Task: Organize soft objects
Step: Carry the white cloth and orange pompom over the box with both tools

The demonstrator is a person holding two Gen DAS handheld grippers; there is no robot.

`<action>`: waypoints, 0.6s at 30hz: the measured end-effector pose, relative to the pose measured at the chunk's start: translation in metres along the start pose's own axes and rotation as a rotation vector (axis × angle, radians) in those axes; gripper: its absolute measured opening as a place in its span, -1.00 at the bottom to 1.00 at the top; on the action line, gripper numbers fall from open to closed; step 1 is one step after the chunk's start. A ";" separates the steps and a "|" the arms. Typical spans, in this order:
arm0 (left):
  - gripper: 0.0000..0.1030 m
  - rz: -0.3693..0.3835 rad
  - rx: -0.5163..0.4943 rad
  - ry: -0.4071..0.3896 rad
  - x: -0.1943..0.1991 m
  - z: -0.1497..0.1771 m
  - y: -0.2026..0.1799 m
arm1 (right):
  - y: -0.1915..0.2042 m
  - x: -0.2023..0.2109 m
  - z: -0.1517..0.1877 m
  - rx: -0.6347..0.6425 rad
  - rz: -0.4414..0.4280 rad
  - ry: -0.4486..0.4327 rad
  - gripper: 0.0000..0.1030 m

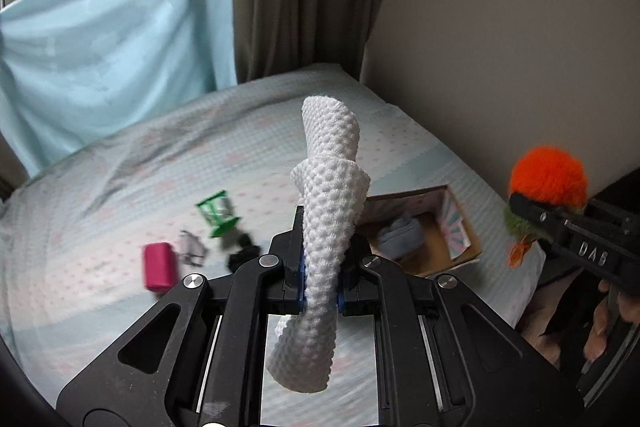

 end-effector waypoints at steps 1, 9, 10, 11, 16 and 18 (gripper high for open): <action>-0.83 0.004 0.013 0.010 -0.010 -0.003 -0.011 | -0.009 -0.007 -0.004 0.011 -0.001 0.016 -0.29; -0.83 0.006 0.079 0.133 -0.079 0.000 -0.065 | -0.055 -0.062 -0.012 0.072 -0.008 0.142 -0.29; -0.83 0.008 0.083 0.159 -0.090 0.004 -0.070 | -0.059 -0.066 -0.011 0.073 -0.005 0.154 -0.29; -0.83 0.009 0.085 0.177 -0.097 0.006 -0.074 | -0.062 -0.073 -0.011 0.074 -0.007 0.168 -0.29; -0.83 0.029 0.125 0.272 -0.134 0.026 -0.081 | -0.079 -0.106 -0.004 0.065 -0.005 0.235 -0.29; -0.83 0.033 0.142 0.310 -0.148 0.035 -0.081 | -0.085 -0.120 0.003 0.063 0.003 0.274 -0.29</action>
Point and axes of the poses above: each gripper's, at about its wrist camera, not at the fingertips, and x roughly against the way its jaws point, y to its left, z to its underside, the point moved 9 cm from there along -x, roughly the way its jaws point, and after that the axes turned 13 degrees about -x, right-handed, at the moved point
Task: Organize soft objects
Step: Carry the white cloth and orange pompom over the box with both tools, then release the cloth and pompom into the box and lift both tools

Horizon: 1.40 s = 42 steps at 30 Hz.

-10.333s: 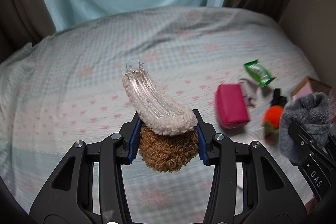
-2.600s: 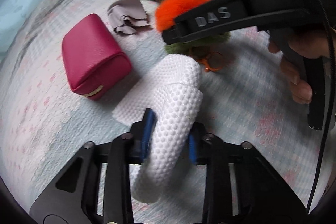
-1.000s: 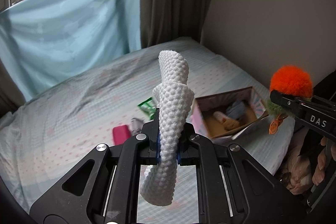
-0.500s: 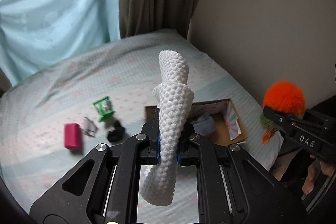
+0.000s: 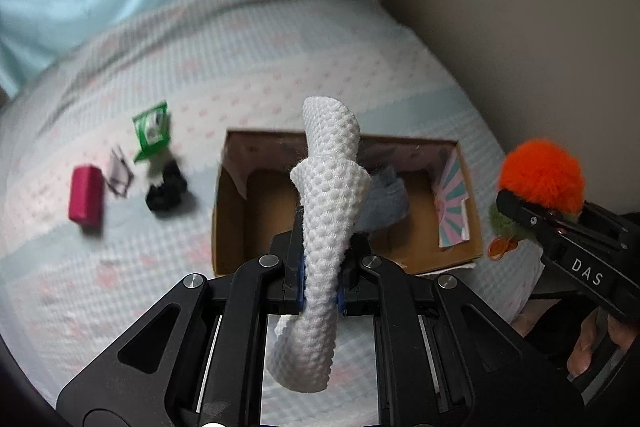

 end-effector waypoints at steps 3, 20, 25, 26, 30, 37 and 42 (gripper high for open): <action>-0.83 -0.003 -0.004 0.059 -0.025 0.005 -0.001 | -0.006 -0.015 0.005 -0.006 0.002 0.047 -0.29; -0.79 0.019 -0.057 0.314 -0.133 0.010 0.009 | -0.021 -0.107 0.032 0.047 0.010 0.220 -0.18; 0.98 0.069 -0.021 0.314 -0.135 0.003 0.003 | -0.021 -0.112 0.036 0.071 -0.025 0.239 0.78; 0.99 0.082 -0.007 0.308 -0.135 0.002 0.003 | -0.021 -0.111 0.038 0.076 -0.041 0.243 0.96; 0.99 0.055 -0.009 0.323 -0.135 0.001 0.005 | -0.021 -0.116 0.046 0.081 -0.059 0.268 0.99; 0.99 0.047 -0.016 0.332 -0.133 0.007 0.005 | -0.024 -0.115 0.043 0.063 -0.070 0.239 0.99; 0.99 0.037 -0.022 0.316 -0.129 0.009 0.006 | -0.025 -0.118 0.040 0.074 -0.064 0.225 0.99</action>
Point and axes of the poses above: each gripper's, at about its wrist camera, not at the fingertips, and x roughly against the way its jaws point, y to its left, z to its underside, the point moved 9 cm from there along -x, roughly the way its jaws point, and after that the axes turned 13 degrees about -x, right-handed, at the moved point
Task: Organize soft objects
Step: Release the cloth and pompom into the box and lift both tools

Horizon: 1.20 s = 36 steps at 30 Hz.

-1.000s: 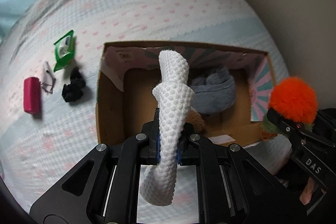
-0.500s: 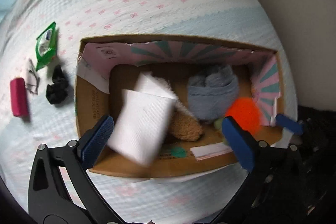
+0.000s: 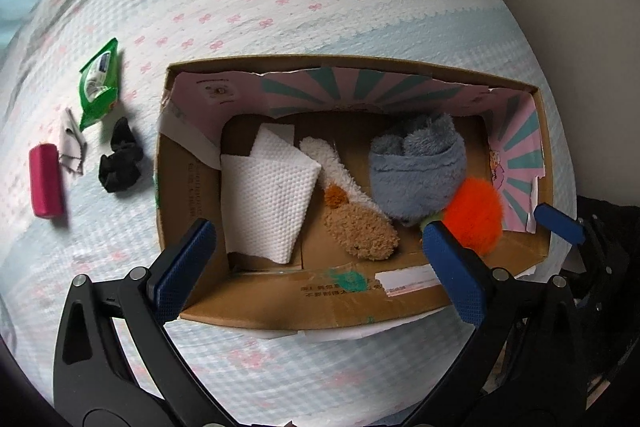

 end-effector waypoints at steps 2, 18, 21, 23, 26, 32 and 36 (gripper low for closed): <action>0.99 -0.004 0.002 -0.014 0.007 0.001 0.001 | 0.001 0.001 -0.001 0.003 -0.003 -0.007 0.99; 0.99 -0.050 0.020 -0.300 0.160 0.024 0.018 | 0.049 0.121 -0.013 0.032 0.012 -0.214 0.99; 0.99 -0.100 -0.017 -0.377 0.204 0.040 0.024 | 0.068 0.160 -0.010 0.025 0.008 -0.275 0.99; 0.99 -0.126 -0.035 -0.413 0.228 0.051 0.028 | 0.080 0.183 -0.006 0.021 0.010 -0.312 0.99; 0.99 -0.154 -0.025 -0.472 0.264 0.072 0.043 | 0.099 0.218 0.000 0.014 0.026 -0.387 0.99; 0.99 -0.184 0.037 -0.587 0.324 0.117 0.090 | 0.137 0.270 0.019 0.020 0.049 -0.524 0.99; 0.99 -0.213 0.060 -0.638 0.350 0.147 0.126 | 0.164 0.289 0.037 0.008 0.042 -0.602 0.99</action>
Point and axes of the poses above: each gripper's, at about its wrist camera, not at the fingertips, and x roughly against the way its jaws point, y to its left, z to its underside, the point moved 9 cm from there along -x, roughly the way its jaws point, and after that the axes turned 13 degrees about -x, right-handed, at the moved point
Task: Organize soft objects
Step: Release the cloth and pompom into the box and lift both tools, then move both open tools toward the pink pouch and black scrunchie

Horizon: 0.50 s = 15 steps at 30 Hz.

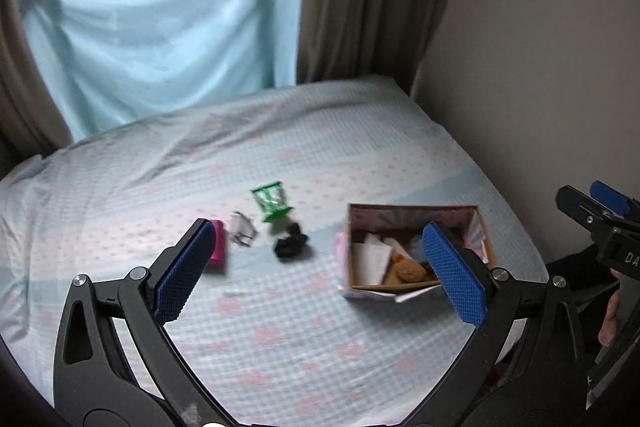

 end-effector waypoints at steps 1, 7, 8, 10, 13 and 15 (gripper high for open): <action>0.99 -0.007 0.000 -0.004 0.004 0.003 0.008 | 0.008 0.004 0.003 -0.005 -0.009 -0.006 0.99; 0.99 -0.026 0.016 -0.019 0.025 0.022 0.063 | 0.042 0.018 0.017 -0.041 -0.014 -0.033 0.99; 0.99 -0.028 0.020 -0.020 0.027 0.025 0.071 | 0.049 0.021 0.018 -0.051 -0.013 -0.042 0.99; 0.99 -0.026 0.030 -0.019 0.026 0.031 0.088 | 0.064 0.024 0.023 -0.062 -0.012 -0.051 0.99; 0.99 -0.010 0.042 -0.010 0.021 0.042 0.112 | 0.086 0.023 0.030 -0.058 0.003 -0.063 0.99; 0.99 -0.007 0.031 -0.005 0.018 0.049 0.127 | 0.100 0.021 0.036 -0.064 0.008 -0.068 0.99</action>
Point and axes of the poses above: each gripper's, at about its wrist camera, not at the fingertips, and x roughly against the way its jaws point, y to its left, z to its underside, the point moved 9 cm from there along -x, roughly the way its jaws point, and after that the axes turned 13 degrees about -x, right-handed, at the moved point
